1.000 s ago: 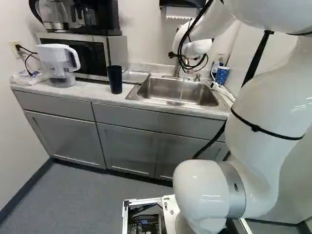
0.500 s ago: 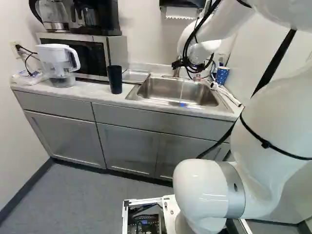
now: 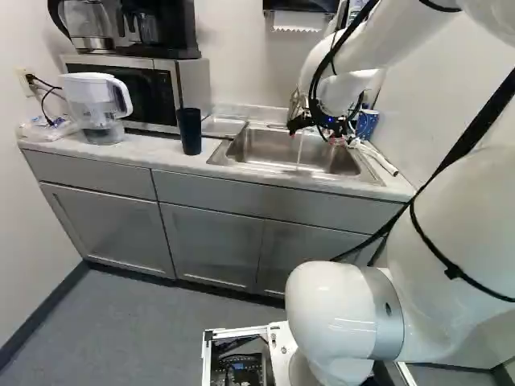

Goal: Rinse the cup and place it in the tray

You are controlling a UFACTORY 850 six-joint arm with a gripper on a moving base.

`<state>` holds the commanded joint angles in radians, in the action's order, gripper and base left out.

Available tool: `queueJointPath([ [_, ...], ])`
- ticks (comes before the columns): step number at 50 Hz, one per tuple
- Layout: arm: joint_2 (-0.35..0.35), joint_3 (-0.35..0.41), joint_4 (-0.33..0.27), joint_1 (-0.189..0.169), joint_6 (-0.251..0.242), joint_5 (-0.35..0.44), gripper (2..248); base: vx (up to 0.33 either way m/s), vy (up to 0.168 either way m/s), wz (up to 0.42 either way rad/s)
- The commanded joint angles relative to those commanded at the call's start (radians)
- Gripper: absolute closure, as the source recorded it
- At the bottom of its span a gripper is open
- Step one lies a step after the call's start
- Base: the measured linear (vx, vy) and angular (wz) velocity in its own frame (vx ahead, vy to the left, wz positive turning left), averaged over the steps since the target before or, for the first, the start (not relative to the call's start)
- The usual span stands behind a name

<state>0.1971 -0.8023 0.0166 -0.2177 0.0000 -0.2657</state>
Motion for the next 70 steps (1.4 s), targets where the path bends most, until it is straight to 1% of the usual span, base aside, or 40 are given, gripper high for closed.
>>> queueJointPath([
  [12, 0.000, 0.000, 0.000, 0.000, 0.000, 0.000, 3, 0.000, 0.000, 0.000],
  [18, 0.003, 0.002, 0.000, 0.010, 0.000, 0.000, 3, 0.000, 0.000, 0.000],
  [30, 0.011, 0.010, 0.000, 0.051, 0.000, 0.000, 3, 0.000, 0.000, 0.000],
  [32, 0.011, 0.010, 0.000, 0.051, 0.000, 0.000, 3, 0.000, 0.000, 0.000],
  [70, 0.033, 0.029, 0.000, 0.194, 0.000, 0.000, 3, 0.000, 0.000, 0.000],
])
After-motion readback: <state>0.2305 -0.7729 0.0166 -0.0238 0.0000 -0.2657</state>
